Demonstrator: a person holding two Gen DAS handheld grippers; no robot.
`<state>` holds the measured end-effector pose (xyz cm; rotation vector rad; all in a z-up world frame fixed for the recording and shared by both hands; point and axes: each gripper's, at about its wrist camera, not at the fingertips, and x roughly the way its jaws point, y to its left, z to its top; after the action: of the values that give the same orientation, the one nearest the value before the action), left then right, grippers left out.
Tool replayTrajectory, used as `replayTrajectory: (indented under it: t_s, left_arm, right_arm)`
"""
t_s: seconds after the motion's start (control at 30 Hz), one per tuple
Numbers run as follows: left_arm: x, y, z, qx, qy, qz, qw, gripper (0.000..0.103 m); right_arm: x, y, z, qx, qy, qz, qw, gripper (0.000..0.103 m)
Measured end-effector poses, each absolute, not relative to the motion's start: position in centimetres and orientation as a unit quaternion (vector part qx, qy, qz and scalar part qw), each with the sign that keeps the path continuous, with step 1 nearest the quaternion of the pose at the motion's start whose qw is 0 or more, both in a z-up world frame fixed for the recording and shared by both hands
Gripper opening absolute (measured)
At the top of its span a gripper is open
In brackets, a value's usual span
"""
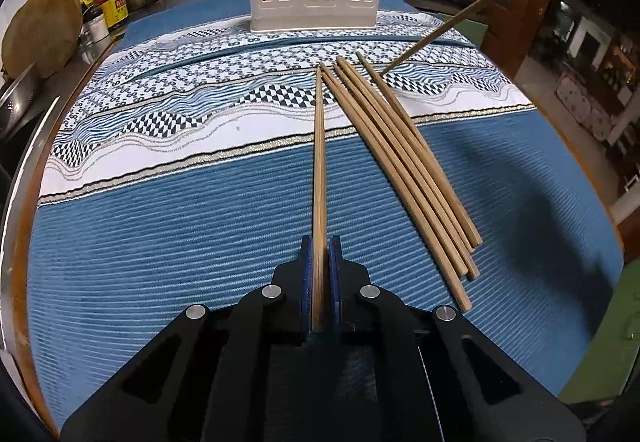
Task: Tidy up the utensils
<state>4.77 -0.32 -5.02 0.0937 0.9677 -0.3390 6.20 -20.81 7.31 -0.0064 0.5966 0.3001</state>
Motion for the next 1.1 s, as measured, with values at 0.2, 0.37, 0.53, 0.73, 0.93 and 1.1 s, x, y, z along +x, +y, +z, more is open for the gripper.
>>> replayTrajectory:
  t_s: [0.2, 0.37, 0.53, 0.73, 0.93, 1.1]
  left_arm:
    - [5.2, 0.5, -5.5, 0.015, 0.480, -0.169, 0.860, 0.008]
    - [5.3, 0.4, -5.8, 0.014, 0.488, -0.169, 0.856, 0.014]
    - [5.8, 0.2, -6.0, 0.008, 0.495, -0.180, 0.850, 0.016]
    - [7.6, -0.5, -5.7, 0.037, 0.518, -0.198, 0.831, 0.016]
    - [8.8, -1.1, -5.8, 0.062, 0.537, -0.216, 0.813, 0.014]
    - [9.2, -1.9, -5.7, 0.097, 0.543, -0.219, 0.805, 0.008]
  right_arm:
    - [6.3, -20.8, 7.5, -0.003, 0.291, 0.148, 0.945, 0.007]
    - [6.3, -20.8, 7.5, -0.003, 0.291, 0.148, 0.945, 0.007]
    - [6.4, -20.8, 7.5, -0.004, 0.291, 0.148, 0.945, 0.007]
    - [6.5, -20.7, 7.6, -0.006, 0.292, 0.148, 0.945, 0.007]
    - [6.5, -20.7, 7.6, -0.007, 0.292, 0.149, 0.945, 0.007]
    - [6.5, -20.7, 7.6, -0.006, 0.292, 0.149, 0.945, 0.007]
